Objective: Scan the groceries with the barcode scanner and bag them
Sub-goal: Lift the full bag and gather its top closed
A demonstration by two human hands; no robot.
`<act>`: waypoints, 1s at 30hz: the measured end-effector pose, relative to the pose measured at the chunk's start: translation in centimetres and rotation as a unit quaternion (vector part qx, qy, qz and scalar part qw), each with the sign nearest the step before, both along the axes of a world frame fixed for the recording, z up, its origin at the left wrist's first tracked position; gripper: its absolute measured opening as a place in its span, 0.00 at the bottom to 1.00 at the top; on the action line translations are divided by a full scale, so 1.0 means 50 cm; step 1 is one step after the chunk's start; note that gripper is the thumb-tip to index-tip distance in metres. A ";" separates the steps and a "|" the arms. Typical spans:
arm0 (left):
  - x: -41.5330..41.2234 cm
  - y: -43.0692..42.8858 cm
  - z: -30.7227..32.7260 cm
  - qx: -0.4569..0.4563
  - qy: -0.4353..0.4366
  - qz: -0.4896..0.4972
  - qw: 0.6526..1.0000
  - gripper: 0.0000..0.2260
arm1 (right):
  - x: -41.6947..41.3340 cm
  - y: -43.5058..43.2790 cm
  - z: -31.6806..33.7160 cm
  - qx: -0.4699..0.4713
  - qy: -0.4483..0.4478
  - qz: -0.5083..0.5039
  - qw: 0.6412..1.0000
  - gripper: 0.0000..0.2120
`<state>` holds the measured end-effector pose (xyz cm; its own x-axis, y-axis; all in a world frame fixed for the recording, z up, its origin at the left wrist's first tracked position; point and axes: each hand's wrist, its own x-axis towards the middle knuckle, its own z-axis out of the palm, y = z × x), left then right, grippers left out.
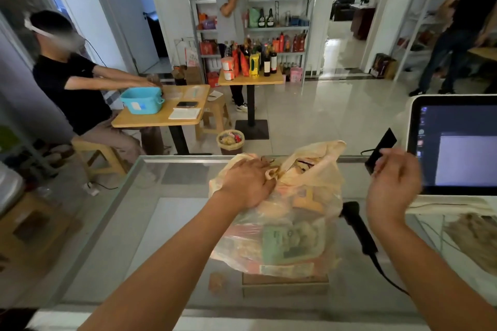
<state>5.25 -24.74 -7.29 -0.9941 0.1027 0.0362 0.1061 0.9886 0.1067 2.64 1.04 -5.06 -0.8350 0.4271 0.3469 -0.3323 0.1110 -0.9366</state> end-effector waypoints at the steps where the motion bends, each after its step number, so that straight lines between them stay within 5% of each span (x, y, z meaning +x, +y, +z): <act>1: 0.000 0.001 0.001 -0.004 -0.002 -0.005 1.000 0.24 | -0.039 -0.003 0.006 0.046 -0.101 -0.007 0.994 0.14; 3: 0.000 0.002 0.004 -0.001 -0.014 -0.009 1.000 0.24 | -0.081 -0.070 -0.002 0.264 -0.205 0.113 0.936 0.16; 5: 0.000 0.002 -0.002 -0.013 -0.009 -0.014 1.000 0.23 | -0.063 -0.176 -0.027 0.479 -0.167 0.215 0.835 0.20; 7: -0.002 -0.003 -0.009 -0.019 -0.004 -0.024 1.000 0.22 | -0.019 -0.265 -0.045 0.604 -0.108 0.185 0.768 0.25; 10: -0.011 -0.027 -0.020 0.056 -0.025 -0.052 0.997 0.25 | 0.002 -0.285 -0.057 0.631 -0.127 0.164 0.747 0.31; 12: -0.003 -0.037 -0.007 0.203 -0.068 -0.085 0.973 0.35 | -0.002 -0.277 -0.053 0.616 -0.142 0.182 0.753 0.36; 15: 0.010 -0.052 0.032 0.499 -0.200 -0.046 0.842 0.44 | 0.007 -0.287 -0.048 0.617 -0.131 0.211 0.747 0.44; 18: 0.008 -0.056 0.019 0.574 -0.233 0.008 0.785 0.35 | 0.028 -0.293 -0.085 0.667 -0.088 0.172 0.719 0.40; 19: 0.007 -0.046 0.010 0.545 -0.214 0.013 0.811 0.33 | 0.036 -0.289 -0.096 0.682 -0.080 0.162 0.709 0.39; 21: 0.011 -0.013 -0.012 0.324 -0.138 -0.006 0.936 0.28 | 0.043 -0.284 -0.100 0.720 -0.087 0.164 0.669 0.42; 22: 0.012 0.003 -0.017 0.217 -0.090 -0.024 0.972 0.27 | 0.043 -0.282 -0.098 0.739 -0.099 0.169 0.645 0.45; 24: 0.013 0.013 -0.009 0.156 -0.080 -0.035 0.984 0.26 | 0.043 -0.280 -0.088 0.746 -0.105 0.176 0.633 0.48; 26: 0.005 0.008 0.007 0.155 -0.086 -0.051 0.983 0.25 | 0.048 -0.279 -0.081 0.722 -0.085 0.182 0.663 0.46; 30: -0.025 0.014 0.025 0.099 -0.100 -0.079 0.987 0.25 | 0.073 -0.278 -0.093 0.708 -0.007 0.148 0.690 0.23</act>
<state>3.99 -24.05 -6.04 -0.9555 0.2677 -0.1235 0.2150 0.9193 0.3297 6.31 -12.87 -9.69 -0.8210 -0.5213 0.2326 -0.5278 0.8485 0.0386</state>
